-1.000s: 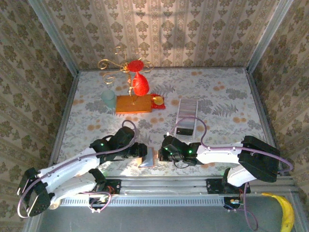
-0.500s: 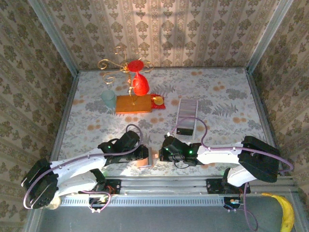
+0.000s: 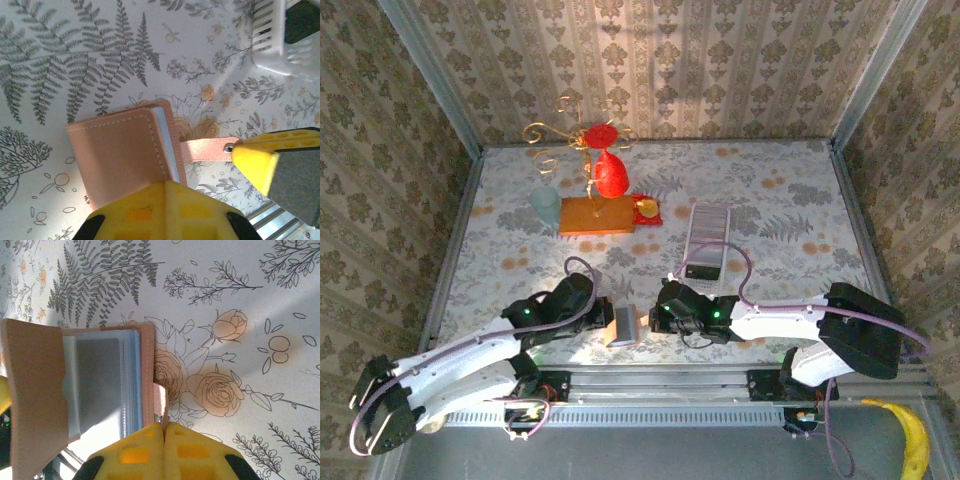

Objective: Put the credit cards into the card holder
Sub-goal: Close the card holder at the bottom-center of the table.

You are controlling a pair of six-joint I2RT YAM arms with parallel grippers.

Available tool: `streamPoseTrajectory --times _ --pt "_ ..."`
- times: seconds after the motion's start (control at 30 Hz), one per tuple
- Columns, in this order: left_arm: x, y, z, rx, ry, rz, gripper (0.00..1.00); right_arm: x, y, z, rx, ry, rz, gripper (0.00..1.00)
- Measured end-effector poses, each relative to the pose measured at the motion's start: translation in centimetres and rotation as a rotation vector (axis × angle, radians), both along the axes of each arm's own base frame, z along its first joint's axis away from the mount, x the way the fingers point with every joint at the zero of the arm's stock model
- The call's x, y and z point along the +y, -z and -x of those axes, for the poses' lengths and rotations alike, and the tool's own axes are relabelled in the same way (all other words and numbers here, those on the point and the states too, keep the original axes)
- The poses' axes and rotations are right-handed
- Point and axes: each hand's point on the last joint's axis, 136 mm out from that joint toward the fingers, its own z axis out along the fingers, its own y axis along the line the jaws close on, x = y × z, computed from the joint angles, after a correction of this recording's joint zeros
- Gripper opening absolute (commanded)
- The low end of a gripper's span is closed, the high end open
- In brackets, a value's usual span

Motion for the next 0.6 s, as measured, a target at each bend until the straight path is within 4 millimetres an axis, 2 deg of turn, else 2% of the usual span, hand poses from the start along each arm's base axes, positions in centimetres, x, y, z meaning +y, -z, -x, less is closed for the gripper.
streamPoseTrajectory --times 0.13,0.2,0.37,0.6 --pt "0.9 -0.5 0.0 -0.018 -0.029 0.016 0.00 0.0 0.0 0.0 0.001 0.000 0.001 0.00" --pt "1.2 -0.1 0.2 -0.013 -0.040 0.019 0.00 0.0 0.0 0.0 0.000 0.000 0.001 0.00" --pt "2.6 2.1 1.1 0.044 -0.070 -0.035 0.00 0.0 0.0 0.0 -0.001 -0.001 0.001 0.17" --pt "2.9 2.6 1.3 0.065 -0.097 -0.033 0.00 0.0 0.0 0.0 -0.007 -0.010 0.005 0.17"
